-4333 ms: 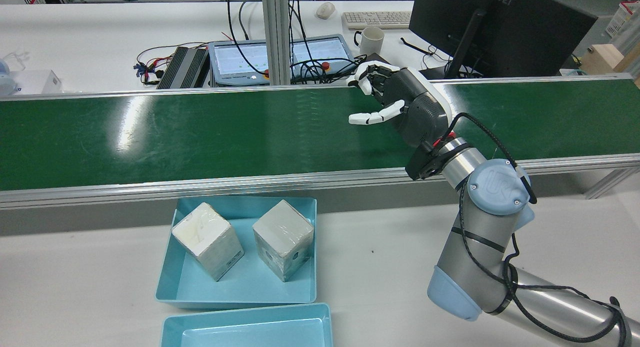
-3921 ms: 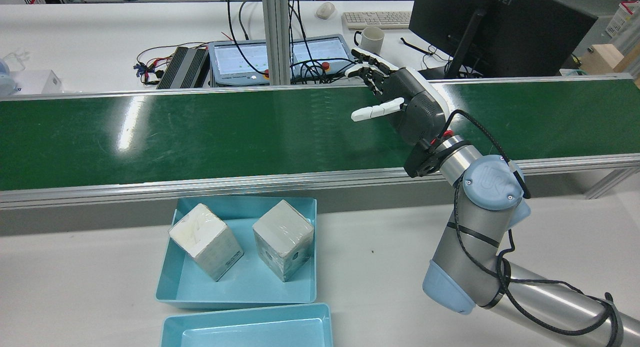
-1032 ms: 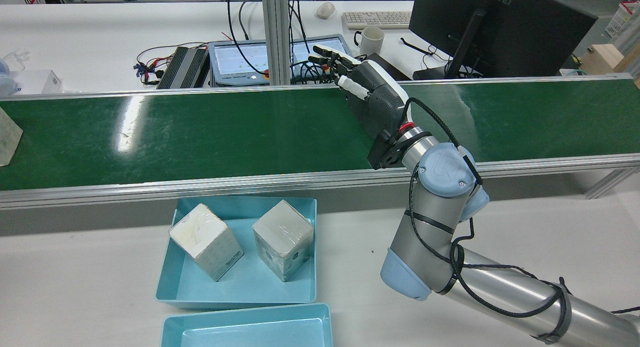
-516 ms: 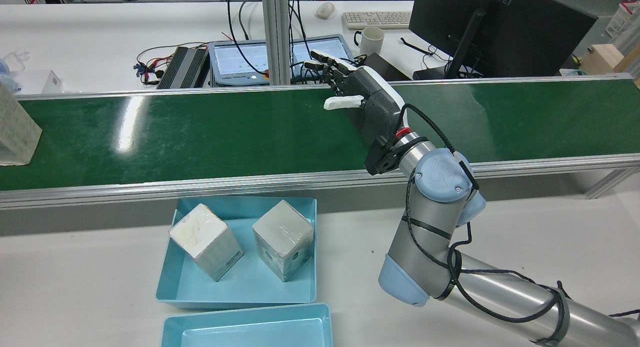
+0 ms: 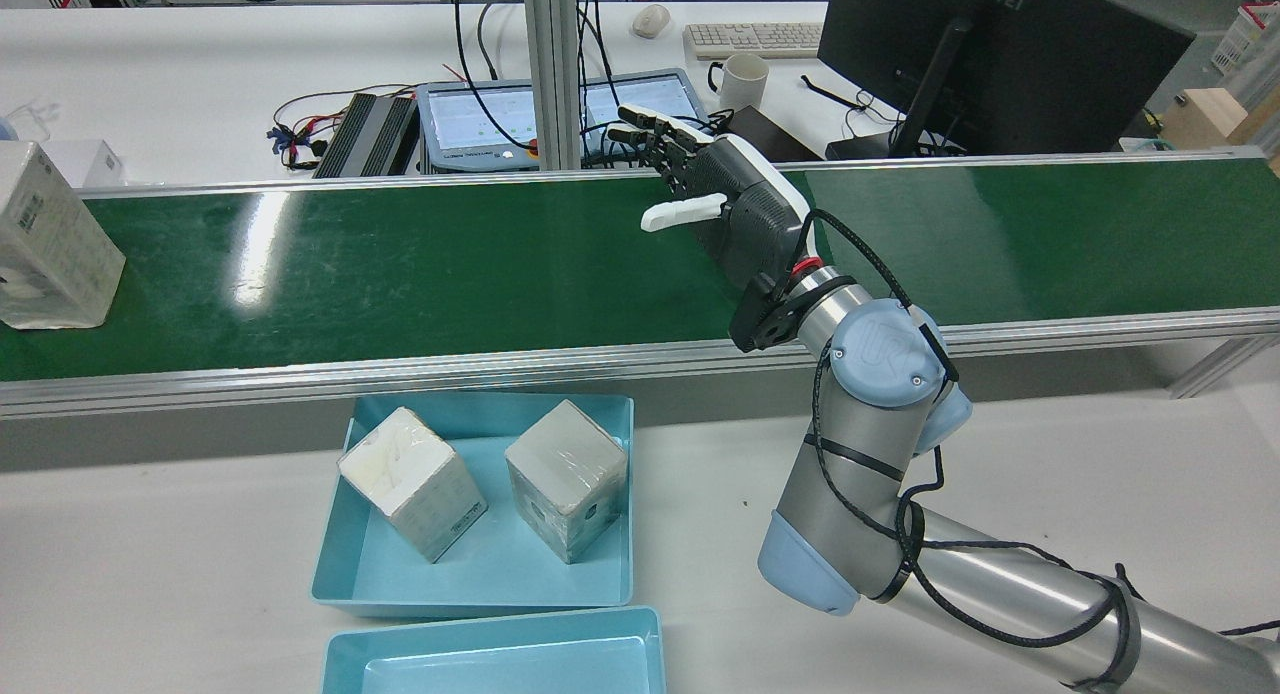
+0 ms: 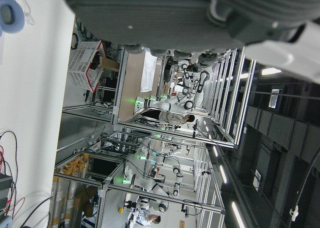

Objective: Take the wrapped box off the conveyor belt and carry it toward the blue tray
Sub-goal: 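Hold the right hand open over the belt as the wrapped box approaches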

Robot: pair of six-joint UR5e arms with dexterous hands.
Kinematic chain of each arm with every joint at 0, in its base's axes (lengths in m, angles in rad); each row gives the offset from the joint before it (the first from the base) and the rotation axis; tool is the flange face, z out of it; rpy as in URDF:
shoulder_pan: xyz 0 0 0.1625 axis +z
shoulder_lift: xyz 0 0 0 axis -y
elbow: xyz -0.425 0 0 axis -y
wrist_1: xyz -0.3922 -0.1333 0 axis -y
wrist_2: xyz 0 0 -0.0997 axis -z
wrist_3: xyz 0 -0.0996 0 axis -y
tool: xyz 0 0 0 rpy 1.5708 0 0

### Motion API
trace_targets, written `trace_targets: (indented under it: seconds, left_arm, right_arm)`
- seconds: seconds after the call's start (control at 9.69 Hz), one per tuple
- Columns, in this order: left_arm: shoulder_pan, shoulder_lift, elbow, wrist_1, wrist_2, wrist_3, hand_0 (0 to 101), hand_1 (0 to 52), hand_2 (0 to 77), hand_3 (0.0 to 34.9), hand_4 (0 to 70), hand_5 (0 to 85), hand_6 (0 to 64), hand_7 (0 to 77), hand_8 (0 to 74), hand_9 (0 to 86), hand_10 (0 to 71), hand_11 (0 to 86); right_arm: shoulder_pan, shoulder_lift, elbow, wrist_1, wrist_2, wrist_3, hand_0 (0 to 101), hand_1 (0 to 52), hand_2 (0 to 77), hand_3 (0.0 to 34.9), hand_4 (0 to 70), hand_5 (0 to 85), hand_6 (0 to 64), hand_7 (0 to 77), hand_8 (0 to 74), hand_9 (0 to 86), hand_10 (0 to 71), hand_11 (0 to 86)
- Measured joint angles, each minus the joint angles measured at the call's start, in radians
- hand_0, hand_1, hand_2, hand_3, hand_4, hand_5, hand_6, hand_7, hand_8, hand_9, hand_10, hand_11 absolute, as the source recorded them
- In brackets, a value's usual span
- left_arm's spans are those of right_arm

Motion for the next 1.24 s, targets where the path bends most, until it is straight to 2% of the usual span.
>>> trace_targets:
  seconds: [0.72,0.83,1.03,1.13,1.24]
  left_arm:
    - [0.0,0.0,0.0,0.0,0.0,0.0,0,0.0,1.1,0.0,0.0,1.1,0.5,0.5,1.1,0.5,0.0,0.5]
    - [0.0,0.0,0.0,0.0,0.0,0.0,0,0.0,1.1,0.0,0.0,1.1,0.5,0.5,1.1,0.5,0.5,0.5]
    - [0.0,0.0,0.0,0.0,0.0,0.0,0,0.0,0.5,0.0,0.0,1.1,0.5,0.5,1.1,0.5,0.0,0.5]
    - [0.0,0.0,0.0,0.0,0.0,0.0,0,0.0,1.1,0.0,0.0,1.1,0.5,0.5,1.1,0.5,0.5,0.5]
    - [0.0,0.0,0.0,0.0,0.0,0.0,0,0.0,1.1,0.0,0.0,1.1,0.5,0.5,1.1,0.5,0.5,0.5]
  right_arm:
    - [0.0,0.0,0.008,0.0,-0.002,0.002,45,7.1,1.1,0.1,13.1,12.5,8.2,22.4,1.1,3.3,0.0,1.1]
    - [-0.001,0.006,0.006,0.0,-0.002,0.002,51,16.4,1.6,0.1,13.6,15.8,8.7,22.4,1.1,3.3,0.0,1.1]
    - [-0.001,0.024,0.002,-0.001,-0.004,-0.001,51,16.4,1.6,0.1,13.6,15.8,8.7,22.4,1.1,3.3,0.0,1.1]
    - [-0.002,0.032,0.002,-0.004,-0.007,-0.002,51,16.9,7.6,0.1,14.7,16.4,8.7,22.9,2.7,3.3,0.0,1.1]
    - [-0.003,0.043,0.003,-0.019,-0.009,-0.003,51,16.9,7.6,0.1,14.7,16.4,8.7,22.9,2.7,3.3,0.0,1.1]
